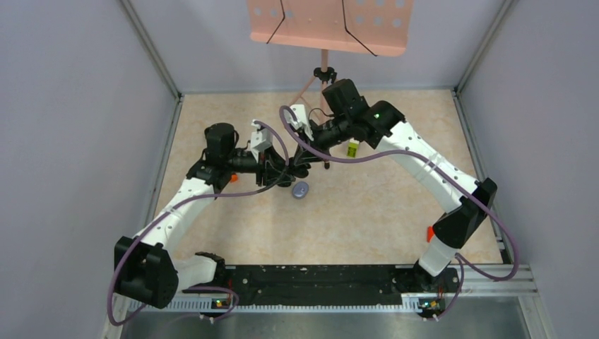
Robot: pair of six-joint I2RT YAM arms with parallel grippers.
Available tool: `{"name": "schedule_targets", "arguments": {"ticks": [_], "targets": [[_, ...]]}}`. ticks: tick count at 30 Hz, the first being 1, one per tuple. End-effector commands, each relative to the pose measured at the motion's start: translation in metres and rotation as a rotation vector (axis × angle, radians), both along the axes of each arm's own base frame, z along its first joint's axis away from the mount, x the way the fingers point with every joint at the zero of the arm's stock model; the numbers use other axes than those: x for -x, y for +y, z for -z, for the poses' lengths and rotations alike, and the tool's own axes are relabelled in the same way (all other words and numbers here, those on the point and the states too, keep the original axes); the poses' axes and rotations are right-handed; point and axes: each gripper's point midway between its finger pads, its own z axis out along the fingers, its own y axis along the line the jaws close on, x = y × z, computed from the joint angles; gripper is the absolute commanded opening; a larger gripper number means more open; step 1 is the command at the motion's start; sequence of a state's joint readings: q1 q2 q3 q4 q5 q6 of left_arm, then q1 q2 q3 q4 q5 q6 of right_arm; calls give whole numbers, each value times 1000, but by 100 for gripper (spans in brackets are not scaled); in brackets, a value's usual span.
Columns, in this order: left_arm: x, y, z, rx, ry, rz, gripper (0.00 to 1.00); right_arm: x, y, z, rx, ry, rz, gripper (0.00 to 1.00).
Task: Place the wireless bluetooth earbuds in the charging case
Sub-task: Insert the left earbud into the left side groove of the charging case.
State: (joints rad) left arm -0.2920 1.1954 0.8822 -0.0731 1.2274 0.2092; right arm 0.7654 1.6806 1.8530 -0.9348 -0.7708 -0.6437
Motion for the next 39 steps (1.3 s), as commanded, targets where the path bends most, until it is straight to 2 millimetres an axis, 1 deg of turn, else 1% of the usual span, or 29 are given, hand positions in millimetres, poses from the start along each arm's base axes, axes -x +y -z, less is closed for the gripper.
{"name": "schedule_targets", "arguments": {"ticks": [1, 6, 14, 23, 31, 36, 39], "targets": [[6, -4, -20, 31, -59, 62, 0, 3, 11, -11, -39, -49, -24, 2], [5, -5, -22, 31, -67, 59, 0, 7, 14, -6, -31, -43, -39, 2], [5, -5, -26, 33, -62, 54, 0, 11, 10, 4, -7, -38, -67, 2], [2, -6, -28, 40, -56, 52, 0, 11, 15, 9, -8, -24, -88, 3], [0, -7, -28, 45, -56, 42, 0, 5, 22, 14, -14, 3, -60, 11], [-2, -7, -24, 38, -45, 31, 0, 1, 20, 11, -11, -2, -24, 19], [-1, -7, -22, 37, -42, 29, 0, 1, 18, 6, -15, -8, 0, 22]]}}
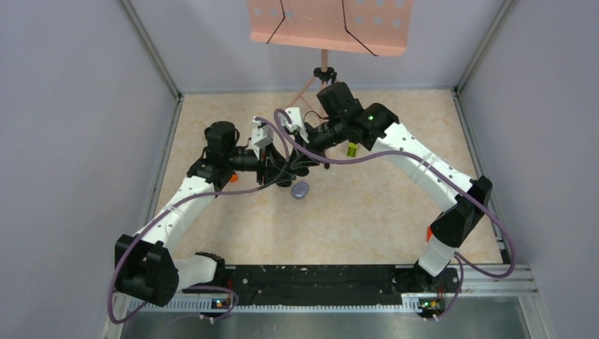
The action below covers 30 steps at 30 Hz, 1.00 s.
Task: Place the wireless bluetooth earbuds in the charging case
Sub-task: Insert the left earbud into the left side groove of the charging case, then close the charging case with the earbuds inside.
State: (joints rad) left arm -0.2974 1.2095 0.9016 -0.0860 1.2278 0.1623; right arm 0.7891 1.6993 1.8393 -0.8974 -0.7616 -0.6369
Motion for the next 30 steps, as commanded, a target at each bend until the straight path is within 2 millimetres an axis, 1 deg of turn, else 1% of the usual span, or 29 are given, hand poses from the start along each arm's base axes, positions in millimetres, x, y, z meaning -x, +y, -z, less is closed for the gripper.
{"name": "schedule_targets", "arguments": {"ticks": [1, 6, 9, 14, 17, 20, 23, 25, 27, 29, 30], "targets": [[-2, -4, -19, 37, -98, 26, 0, 0, 6, -6, -22, -10, 21, 22], [-2, -4, -18, 35, -108, 30, 0, 2, -5, -36, -80, -47, 52, 28], [0, -3, -18, 36, -110, 35, 0, -1, -14, -49, -121, -63, 92, 32], [1, -3, -16, 35, -109, 36, 0, 0, -22, -44, -119, -57, 119, 34], [1, -3, -16, 34, -109, 37, 0, 0, -25, -45, -122, -56, 130, 34], [2, -3, -17, 35, -113, 37, 0, -7, -30, -45, -116, -66, 173, 35], [3, -3, -18, 37, -118, 44, 0, -13, -39, -46, -128, -18, 220, 42], [3, -3, -18, 39, -124, 52, 0, -15, -44, -39, -114, 12, 230, 50], [2, -3, -19, 39, -132, 52, 0, -17, -47, -27, -92, 23, 235, 62], [0, -4, -21, 41, -140, 49, 0, -15, -47, -13, -72, 43, 221, 68], [-2, -4, -22, 41, -137, 44, 0, -12, -45, -8, -68, 60, 200, 68]]}}
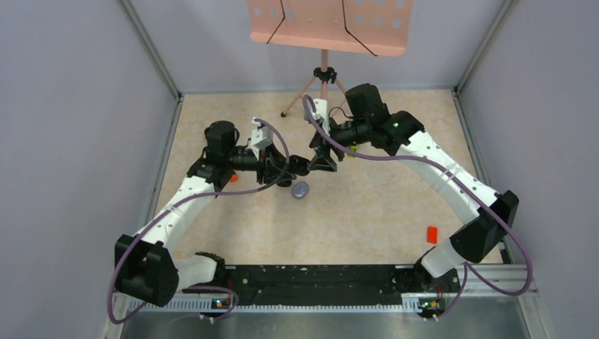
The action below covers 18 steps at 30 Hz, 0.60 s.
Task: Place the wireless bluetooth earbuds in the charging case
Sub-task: Close the charging case with the earbuds inside, then place the charging case with the earbuds at the center of the board.
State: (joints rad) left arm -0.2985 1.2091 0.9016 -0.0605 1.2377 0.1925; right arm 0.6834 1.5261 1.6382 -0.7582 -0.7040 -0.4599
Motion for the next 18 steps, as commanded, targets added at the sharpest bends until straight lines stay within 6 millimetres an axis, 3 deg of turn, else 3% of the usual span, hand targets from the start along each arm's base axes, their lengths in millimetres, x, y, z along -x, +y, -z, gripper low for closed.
{"name": "schedule_targets", "arguments": {"ticks": [1, 4, 9, 14, 18], "targets": [[-2, -3, -18, 29, -73, 21, 0, 12, 1, 6, -26, 28, -57, 68], [-16, -5, -20, 37, -52, -41, 0, 19, 6, 10, -47, 53, -116, 68], [-49, -1, -13, 34, 107, -250, 0, 10, -1, -9, -50, -50, -63, 65], [-44, 8, 19, -22, 225, -270, 0, -10, -52, -25, -4, -261, 171, 65], [-38, 23, 47, -89, 350, -350, 0, -22, -93, -5, 71, -251, 387, 69]]}}
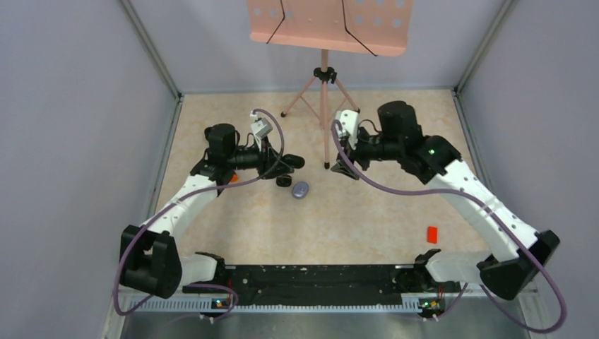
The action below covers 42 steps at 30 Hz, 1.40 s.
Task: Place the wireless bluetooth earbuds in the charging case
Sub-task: Place the charging case with the earbuds at the center of the board, then reset both arms
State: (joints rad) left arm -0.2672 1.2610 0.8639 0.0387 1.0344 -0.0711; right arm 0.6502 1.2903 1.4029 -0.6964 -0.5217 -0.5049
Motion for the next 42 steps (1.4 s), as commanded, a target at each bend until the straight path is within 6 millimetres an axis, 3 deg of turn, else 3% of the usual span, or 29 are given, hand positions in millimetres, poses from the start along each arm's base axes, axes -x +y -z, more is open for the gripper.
{"name": "schedule_targets", "arguments": {"ticks": [1, 7, 12, 16, 21, 24, 25, 27, 30, 33, 36, 39, 40, 42], "targets": [[6, 21, 31, -82, 181, -126, 1, -25, -48, -4, 24, -57, 271, 70], [34, 67, 102, -252, 653, -314, 4, -10, -80, 73, 129, 307, 425, 71], [27, 82, 144, -306, 867, -396, 6, -9, -90, 98, 65, 426, 527, 72], [29, 87, 166, -354, 958, -419, 10, -9, -89, 98, 71, 410, 499, 72], [30, 96, 188, -410, 1015, -494, 35, -30, -101, 102, 88, 369, 586, 73], [28, 103, 191, -452, 1005, -524, 60, -37, -105, 106, 68, 407, 646, 74], [27, 105, 188, -462, 998, -529, 66, -43, -108, 105, 69, 397, 680, 74], [23, 113, 179, -479, 964, -561, 97, -57, -118, 96, 54, 359, 779, 74], [14, 132, 149, -513, 861, -641, 99, -76, -143, 63, -41, 288, 950, 75], [-14, 161, 103, -520, 613, -821, 99, -84, -187, 44, -101, 197, 1241, 85], [-48, 183, 21, -371, 236, -1006, 99, -84, -220, 40, -97, 124, 1425, 92], [-60, 189, -51, -202, -152, -1070, 99, -84, -232, 34, -82, 70, 1478, 92], [-61, 188, -61, -192, -208, -1061, 99, -84, -233, 32, -80, 63, 1476, 92], [-67, 188, -60, -236, -223, -1035, 99, -86, -233, 24, -90, 53, 1477, 92]]}}
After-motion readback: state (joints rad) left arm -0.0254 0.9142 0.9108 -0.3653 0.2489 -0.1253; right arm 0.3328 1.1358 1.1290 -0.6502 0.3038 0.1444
